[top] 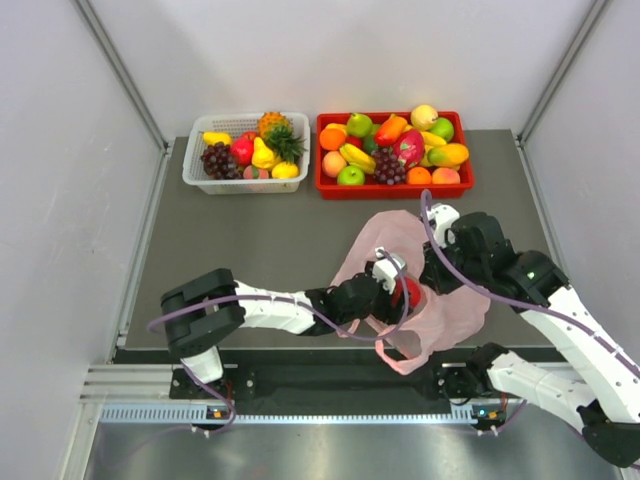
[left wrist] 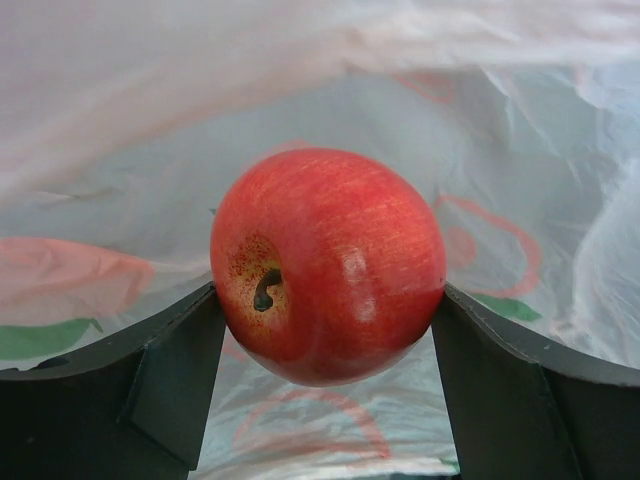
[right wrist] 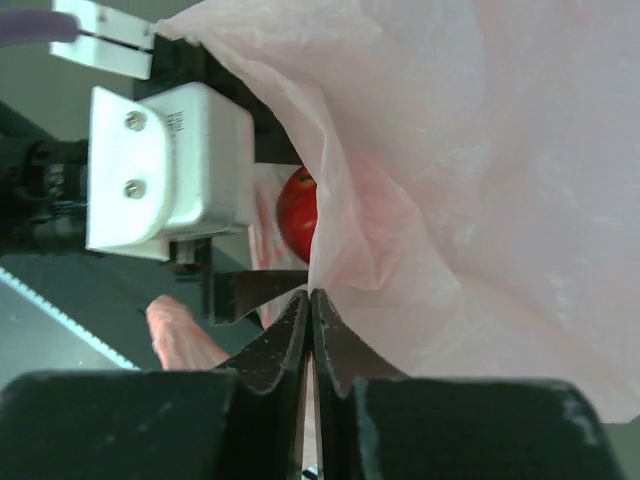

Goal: Untie the knot of the plastic bag and take out the fruit

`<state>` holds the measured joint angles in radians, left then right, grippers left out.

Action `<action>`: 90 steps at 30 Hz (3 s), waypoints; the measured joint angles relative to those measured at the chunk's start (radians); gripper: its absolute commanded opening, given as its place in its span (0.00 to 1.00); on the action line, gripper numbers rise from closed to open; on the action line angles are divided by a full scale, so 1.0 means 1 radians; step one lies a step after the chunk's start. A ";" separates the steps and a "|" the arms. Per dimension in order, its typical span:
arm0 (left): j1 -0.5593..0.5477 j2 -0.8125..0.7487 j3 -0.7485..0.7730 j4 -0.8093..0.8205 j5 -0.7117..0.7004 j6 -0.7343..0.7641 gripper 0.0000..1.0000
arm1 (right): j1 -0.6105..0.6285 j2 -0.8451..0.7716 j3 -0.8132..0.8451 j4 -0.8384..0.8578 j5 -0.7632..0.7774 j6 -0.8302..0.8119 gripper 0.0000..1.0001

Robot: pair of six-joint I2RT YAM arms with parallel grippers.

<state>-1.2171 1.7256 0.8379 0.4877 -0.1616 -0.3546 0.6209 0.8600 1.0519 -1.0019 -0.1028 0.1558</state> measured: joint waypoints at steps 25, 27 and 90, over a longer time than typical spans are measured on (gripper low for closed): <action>-0.004 -0.636 -0.063 -0.379 0.307 -0.097 0.00 | -0.078 0.123 0.001 0.188 0.340 0.068 0.00; -0.003 -0.700 -0.063 -0.386 0.303 -0.095 0.00 | -0.106 0.145 0.001 0.220 0.333 0.072 0.00; 1.208 0.518 1.058 -0.467 -0.061 0.010 0.99 | -0.145 0.125 -0.077 0.385 0.163 0.058 0.06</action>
<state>-0.0093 2.2436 1.8957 0.0204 -0.2230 -0.3450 0.4759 0.9848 0.9749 -0.6170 0.0605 0.2142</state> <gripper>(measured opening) 0.987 0.039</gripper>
